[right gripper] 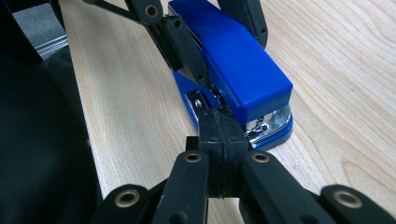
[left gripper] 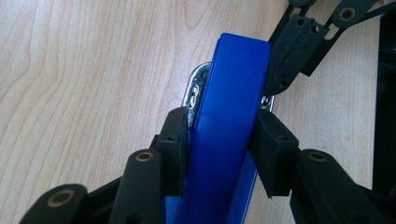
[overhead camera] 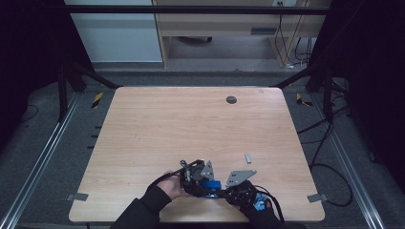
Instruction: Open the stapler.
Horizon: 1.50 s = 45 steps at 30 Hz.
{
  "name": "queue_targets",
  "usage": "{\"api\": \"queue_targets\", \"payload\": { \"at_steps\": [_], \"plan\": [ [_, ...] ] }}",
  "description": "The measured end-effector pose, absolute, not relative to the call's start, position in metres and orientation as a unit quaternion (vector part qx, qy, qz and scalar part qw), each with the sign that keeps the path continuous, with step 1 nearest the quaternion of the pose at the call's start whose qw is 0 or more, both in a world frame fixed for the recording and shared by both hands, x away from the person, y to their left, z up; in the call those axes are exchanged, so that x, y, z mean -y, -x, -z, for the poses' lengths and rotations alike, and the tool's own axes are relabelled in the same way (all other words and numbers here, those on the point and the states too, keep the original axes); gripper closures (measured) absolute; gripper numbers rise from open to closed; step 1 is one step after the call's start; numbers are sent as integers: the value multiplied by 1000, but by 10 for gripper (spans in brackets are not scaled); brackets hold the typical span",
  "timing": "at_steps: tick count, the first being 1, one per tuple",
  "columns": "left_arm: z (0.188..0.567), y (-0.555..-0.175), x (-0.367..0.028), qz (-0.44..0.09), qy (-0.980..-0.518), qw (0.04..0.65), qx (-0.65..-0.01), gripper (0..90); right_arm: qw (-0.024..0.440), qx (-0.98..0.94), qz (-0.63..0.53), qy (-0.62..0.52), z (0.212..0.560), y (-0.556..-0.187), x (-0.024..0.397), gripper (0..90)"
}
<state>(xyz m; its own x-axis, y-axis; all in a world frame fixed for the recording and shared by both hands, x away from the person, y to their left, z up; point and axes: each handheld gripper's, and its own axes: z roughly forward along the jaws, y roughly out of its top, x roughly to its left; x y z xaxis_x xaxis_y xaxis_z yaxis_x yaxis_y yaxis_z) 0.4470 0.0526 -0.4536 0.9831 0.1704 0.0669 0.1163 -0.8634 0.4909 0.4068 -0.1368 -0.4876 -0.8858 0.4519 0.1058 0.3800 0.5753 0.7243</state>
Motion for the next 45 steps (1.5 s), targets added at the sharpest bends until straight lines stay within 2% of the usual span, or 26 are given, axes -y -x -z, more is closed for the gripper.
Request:
{"api": "queue_targets", "payload": {
  "at_steps": [15,45],
  "plan": [
    [457,-453,-50,-39,-967,239,-75,575,46,-886,-399,-234,488,-406,136,900],
    [455,-452,-50,-27,-968,245,-40,648,38,-876,-409,-253,490,-406,135,900]
  ]
}}
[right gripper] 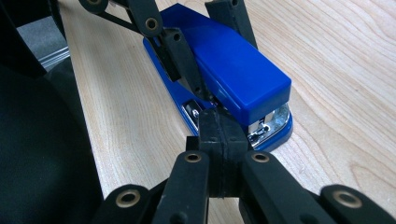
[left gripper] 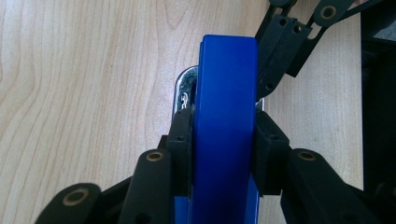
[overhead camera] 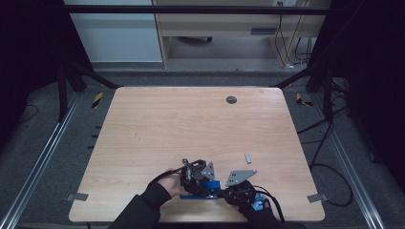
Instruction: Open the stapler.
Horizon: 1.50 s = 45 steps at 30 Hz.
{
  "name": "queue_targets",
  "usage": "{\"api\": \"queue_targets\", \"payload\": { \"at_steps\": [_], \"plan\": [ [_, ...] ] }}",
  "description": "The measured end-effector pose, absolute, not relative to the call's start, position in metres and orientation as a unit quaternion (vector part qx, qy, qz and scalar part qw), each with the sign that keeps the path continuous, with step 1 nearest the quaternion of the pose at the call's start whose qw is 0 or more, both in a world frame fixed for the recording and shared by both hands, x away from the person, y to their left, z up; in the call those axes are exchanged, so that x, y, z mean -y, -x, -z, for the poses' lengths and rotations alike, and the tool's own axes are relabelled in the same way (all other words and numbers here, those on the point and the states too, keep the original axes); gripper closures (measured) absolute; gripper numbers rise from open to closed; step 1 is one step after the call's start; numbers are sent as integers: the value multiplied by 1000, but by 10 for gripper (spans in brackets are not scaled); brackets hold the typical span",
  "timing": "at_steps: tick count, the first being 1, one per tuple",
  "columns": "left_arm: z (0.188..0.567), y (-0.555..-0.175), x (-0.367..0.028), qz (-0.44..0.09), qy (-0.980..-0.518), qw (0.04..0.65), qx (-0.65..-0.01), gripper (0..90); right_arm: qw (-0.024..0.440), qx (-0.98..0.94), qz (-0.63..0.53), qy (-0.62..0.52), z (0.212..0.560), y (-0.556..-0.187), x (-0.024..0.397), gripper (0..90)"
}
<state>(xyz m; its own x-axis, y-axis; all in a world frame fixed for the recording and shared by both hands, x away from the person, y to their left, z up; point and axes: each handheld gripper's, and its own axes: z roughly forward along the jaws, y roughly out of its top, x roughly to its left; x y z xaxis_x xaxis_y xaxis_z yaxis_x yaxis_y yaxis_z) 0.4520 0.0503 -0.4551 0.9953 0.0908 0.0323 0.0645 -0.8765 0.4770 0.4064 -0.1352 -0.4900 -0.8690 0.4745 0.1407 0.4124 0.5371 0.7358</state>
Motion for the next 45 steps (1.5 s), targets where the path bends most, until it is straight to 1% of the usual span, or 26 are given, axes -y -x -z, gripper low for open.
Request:
{"api": "queue_targets", "payload": {
  "at_steps": [9,39,45],
  "plan": [
    [455,-452,-51,-28,-967,250,-33,654,38,-876,-409,-253,490,-407,136,900],
    [456,-461,-54,-6,-965,262,-5,659,40,-873,-410,-259,490,-407,134,900],
    [457,-462,-56,-3,-962,273,-3,660,41,-874,-408,-260,490,-406,134,900]
  ]
}}
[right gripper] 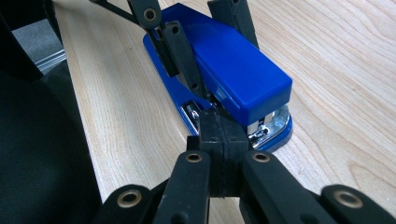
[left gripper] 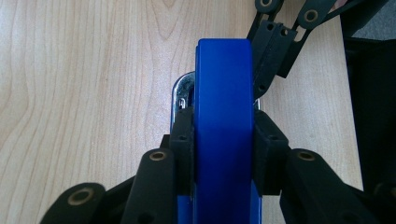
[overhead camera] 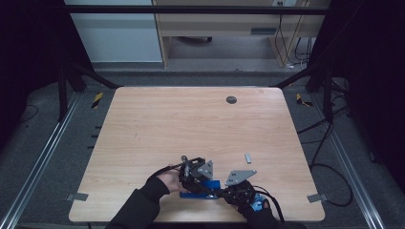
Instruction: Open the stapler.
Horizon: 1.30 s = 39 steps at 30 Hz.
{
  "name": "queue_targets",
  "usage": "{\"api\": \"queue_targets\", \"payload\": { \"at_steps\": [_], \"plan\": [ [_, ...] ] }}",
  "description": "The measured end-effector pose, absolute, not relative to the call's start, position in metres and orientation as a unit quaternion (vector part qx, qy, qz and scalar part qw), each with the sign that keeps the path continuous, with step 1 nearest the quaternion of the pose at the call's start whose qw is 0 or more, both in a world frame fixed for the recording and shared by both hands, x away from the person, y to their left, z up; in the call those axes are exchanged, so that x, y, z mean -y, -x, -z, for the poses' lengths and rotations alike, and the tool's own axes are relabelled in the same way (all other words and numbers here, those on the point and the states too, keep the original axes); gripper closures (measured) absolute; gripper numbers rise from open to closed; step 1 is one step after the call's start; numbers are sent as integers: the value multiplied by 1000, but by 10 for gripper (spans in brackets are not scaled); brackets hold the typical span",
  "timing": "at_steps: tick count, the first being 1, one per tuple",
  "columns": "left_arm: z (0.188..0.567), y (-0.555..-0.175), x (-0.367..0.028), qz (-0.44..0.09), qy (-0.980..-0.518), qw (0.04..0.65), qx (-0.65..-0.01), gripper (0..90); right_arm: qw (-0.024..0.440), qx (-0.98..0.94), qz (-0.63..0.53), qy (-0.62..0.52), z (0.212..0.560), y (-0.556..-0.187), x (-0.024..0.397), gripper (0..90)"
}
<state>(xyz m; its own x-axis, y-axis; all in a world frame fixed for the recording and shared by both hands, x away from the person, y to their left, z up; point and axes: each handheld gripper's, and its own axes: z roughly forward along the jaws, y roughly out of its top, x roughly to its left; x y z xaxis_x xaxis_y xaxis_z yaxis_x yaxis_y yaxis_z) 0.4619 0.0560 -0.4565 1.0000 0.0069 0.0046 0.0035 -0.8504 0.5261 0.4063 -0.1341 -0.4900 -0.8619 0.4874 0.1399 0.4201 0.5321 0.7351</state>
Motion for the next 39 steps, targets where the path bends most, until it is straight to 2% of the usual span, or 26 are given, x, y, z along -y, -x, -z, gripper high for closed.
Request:
{"api": "queue_targets", "payload": {
  "at_steps": [39],
  "plan": [
    [460,-464,-61,6,-956,293,-2,658,35,-871,-415,-260,491,-408,135,900]
  ]
}}
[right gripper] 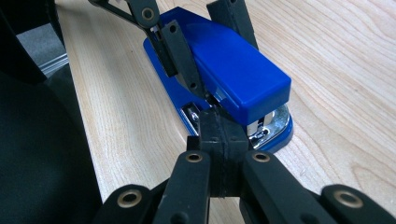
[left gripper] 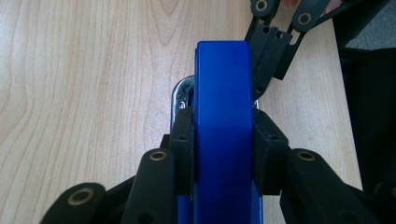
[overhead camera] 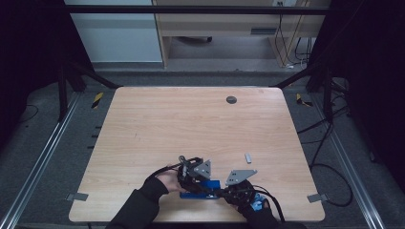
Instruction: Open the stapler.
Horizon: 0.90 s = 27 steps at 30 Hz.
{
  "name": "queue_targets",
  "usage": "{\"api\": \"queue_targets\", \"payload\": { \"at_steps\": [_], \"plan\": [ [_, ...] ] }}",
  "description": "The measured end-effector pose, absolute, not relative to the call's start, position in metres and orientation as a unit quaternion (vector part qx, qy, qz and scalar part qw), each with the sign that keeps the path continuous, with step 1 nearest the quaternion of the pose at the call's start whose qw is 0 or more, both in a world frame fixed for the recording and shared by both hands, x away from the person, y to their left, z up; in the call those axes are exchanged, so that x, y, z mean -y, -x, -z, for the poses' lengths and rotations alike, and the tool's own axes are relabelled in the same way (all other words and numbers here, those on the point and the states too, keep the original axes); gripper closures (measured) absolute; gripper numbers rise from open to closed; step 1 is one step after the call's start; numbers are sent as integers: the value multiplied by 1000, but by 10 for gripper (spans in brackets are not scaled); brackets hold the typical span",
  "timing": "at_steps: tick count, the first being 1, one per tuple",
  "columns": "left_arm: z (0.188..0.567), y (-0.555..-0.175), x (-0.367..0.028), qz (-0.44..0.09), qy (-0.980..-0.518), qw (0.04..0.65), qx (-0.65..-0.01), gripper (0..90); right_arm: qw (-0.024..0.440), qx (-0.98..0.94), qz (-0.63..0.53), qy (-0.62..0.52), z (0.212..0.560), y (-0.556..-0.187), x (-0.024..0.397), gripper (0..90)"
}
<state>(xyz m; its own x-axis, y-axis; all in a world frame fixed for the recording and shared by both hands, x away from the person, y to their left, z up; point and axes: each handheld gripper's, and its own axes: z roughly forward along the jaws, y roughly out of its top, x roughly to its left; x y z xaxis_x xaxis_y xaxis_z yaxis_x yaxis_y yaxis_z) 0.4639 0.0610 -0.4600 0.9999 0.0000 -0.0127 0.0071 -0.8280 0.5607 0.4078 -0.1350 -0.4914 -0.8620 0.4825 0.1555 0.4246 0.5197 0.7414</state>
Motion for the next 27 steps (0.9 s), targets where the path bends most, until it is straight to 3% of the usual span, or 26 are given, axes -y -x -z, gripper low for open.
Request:
{"api": "queue_targets", "payload": {
  "at_steps": [13,27],
  "plan": [
    [457,-467,-52,14,-963,268,-9,625,44,-874,-410,-257,490,-407,136,900],
    [453,-466,-45,11,-970,242,2,656,38,-869,-415,-265,491,-407,137,900]
  ]
}}
